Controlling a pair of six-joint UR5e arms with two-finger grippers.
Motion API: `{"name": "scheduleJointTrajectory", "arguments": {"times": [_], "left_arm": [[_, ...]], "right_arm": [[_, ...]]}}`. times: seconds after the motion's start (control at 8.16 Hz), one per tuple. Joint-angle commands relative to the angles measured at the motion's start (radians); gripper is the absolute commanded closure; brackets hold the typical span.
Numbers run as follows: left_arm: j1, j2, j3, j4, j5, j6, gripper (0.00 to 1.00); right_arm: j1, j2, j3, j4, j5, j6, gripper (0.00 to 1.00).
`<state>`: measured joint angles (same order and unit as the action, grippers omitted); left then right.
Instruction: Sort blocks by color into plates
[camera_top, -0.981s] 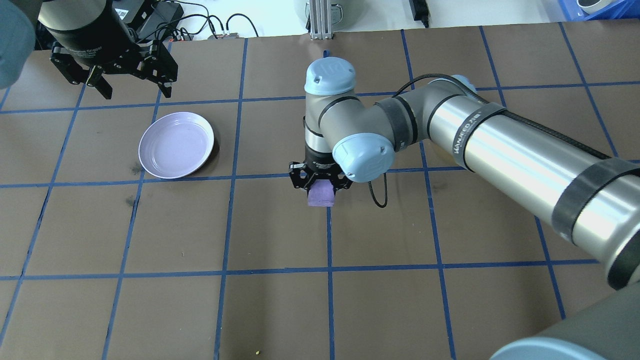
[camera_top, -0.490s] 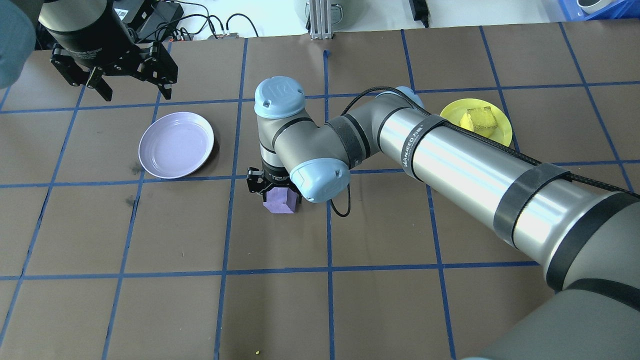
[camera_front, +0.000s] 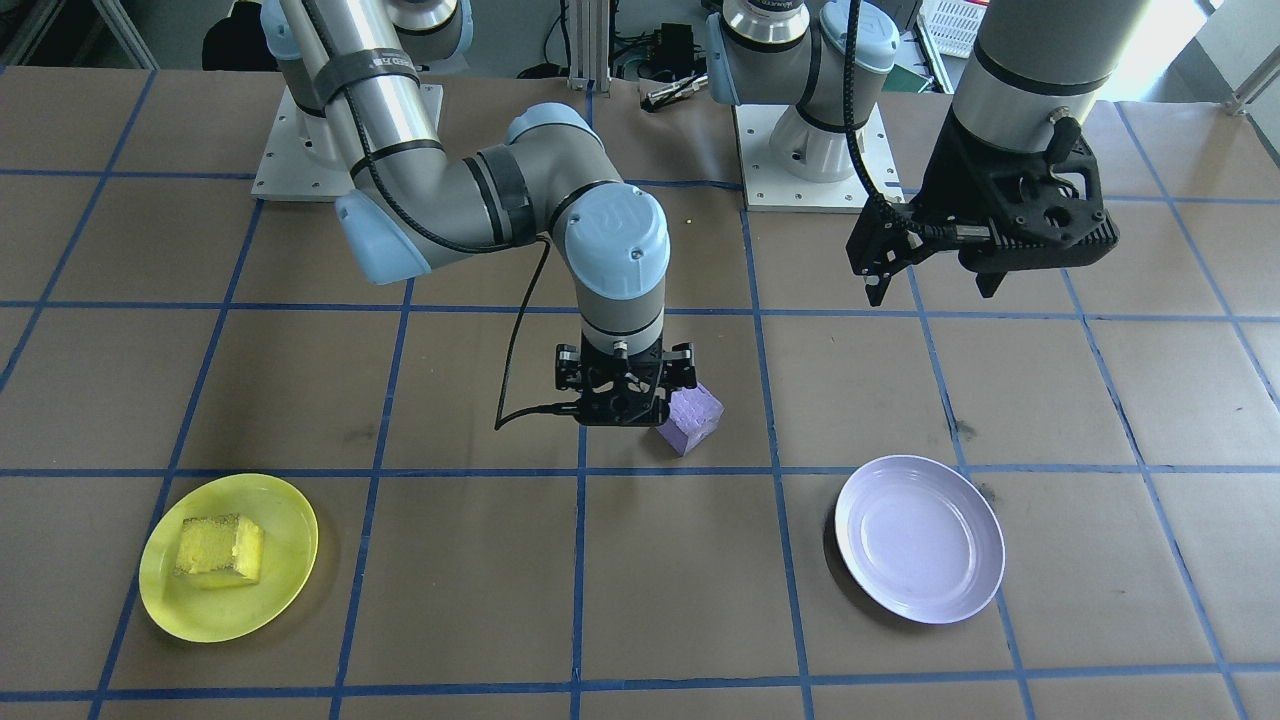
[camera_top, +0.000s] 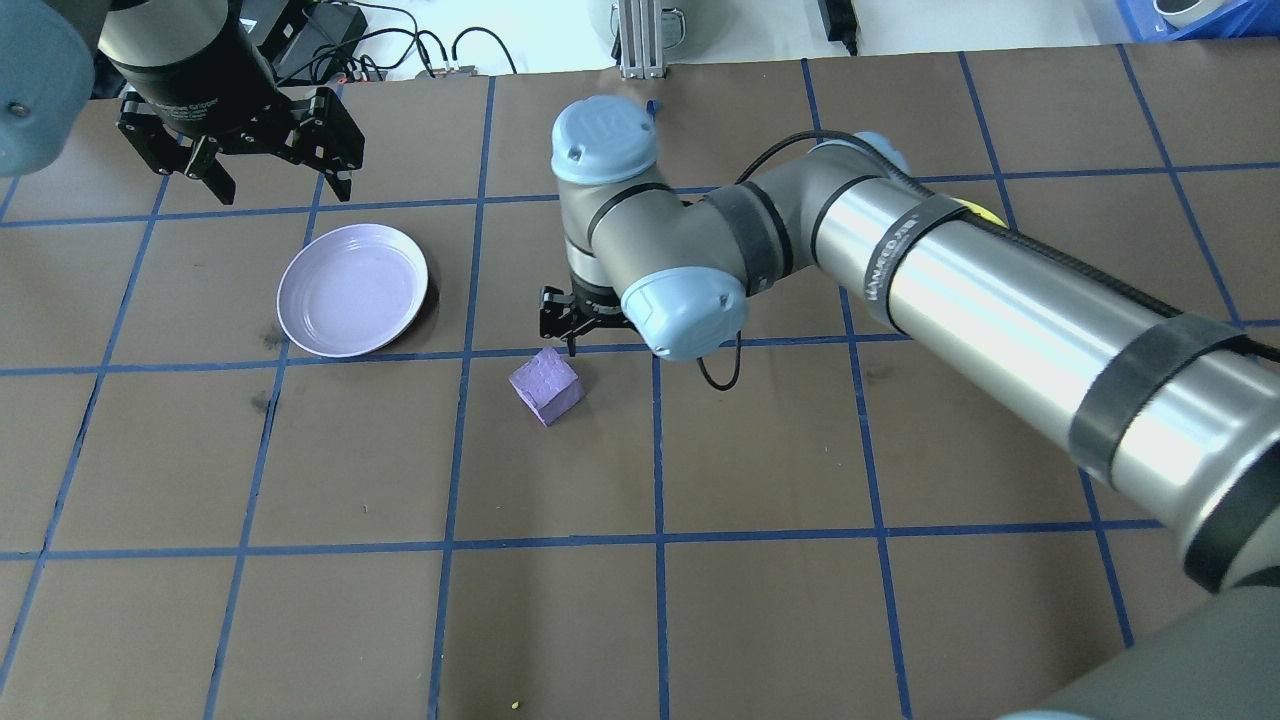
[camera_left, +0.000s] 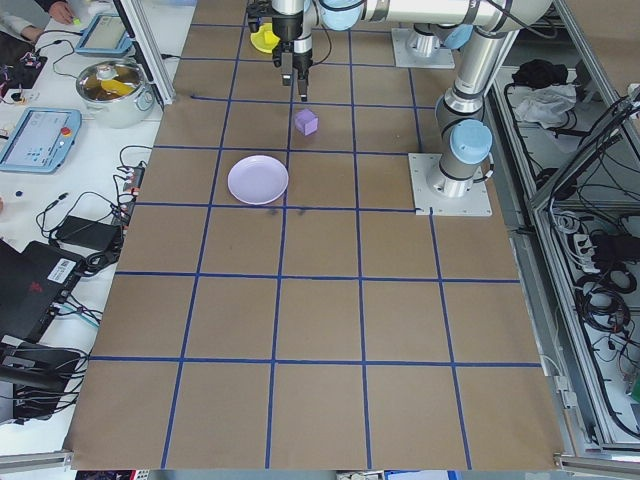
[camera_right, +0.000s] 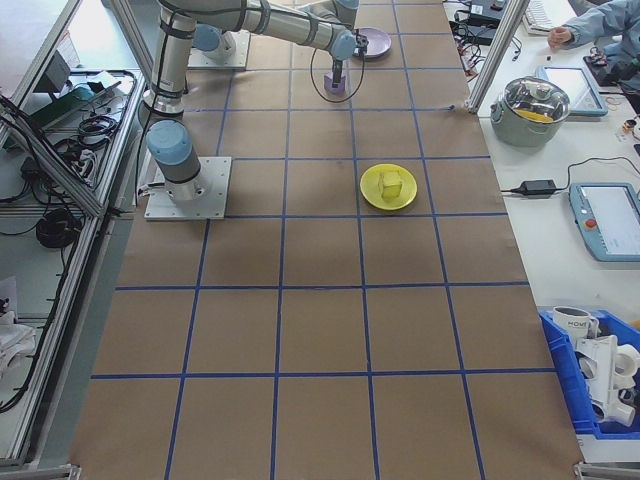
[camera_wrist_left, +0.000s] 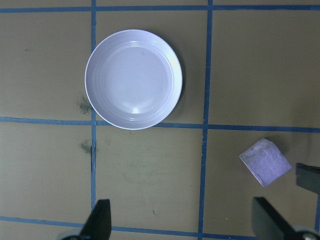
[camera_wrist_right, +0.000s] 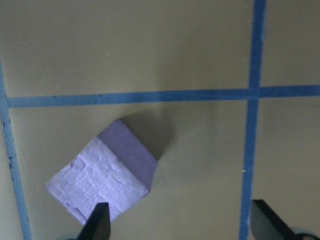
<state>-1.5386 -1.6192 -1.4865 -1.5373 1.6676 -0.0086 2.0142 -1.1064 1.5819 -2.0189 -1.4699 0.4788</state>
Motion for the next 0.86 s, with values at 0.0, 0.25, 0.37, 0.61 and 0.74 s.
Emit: {"name": "scheduleJointTrajectory", "arguments": {"times": [0.0, 0.25, 0.37, 0.61, 0.74], "left_arm": [[-0.011, -0.030, -0.006, 0.002, -0.008, -0.016, 0.00], [-0.021, -0.042, -0.034, 0.014, -0.085, -0.161, 0.00], [-0.023, -0.057, -0.035, 0.054, -0.109, -0.206, 0.00], [-0.060, -0.085, -0.038, 0.074, -0.205, -0.348, 0.00], [-0.084, -0.114, -0.049, 0.121, -0.215, -0.403, 0.00]], "right_arm": [[-0.194, -0.139, -0.003, 0.190, -0.026, -0.135, 0.00], [-0.331, -0.280, -0.002, 0.352, -0.050, -0.238, 0.00], [-0.366, -0.344, -0.003, 0.423, -0.090, -0.238, 0.00], [-0.377, -0.446, -0.011, 0.544, -0.096, -0.238, 0.00], [-0.376, -0.478, -0.007, 0.552, -0.096, -0.238, 0.00]]}}
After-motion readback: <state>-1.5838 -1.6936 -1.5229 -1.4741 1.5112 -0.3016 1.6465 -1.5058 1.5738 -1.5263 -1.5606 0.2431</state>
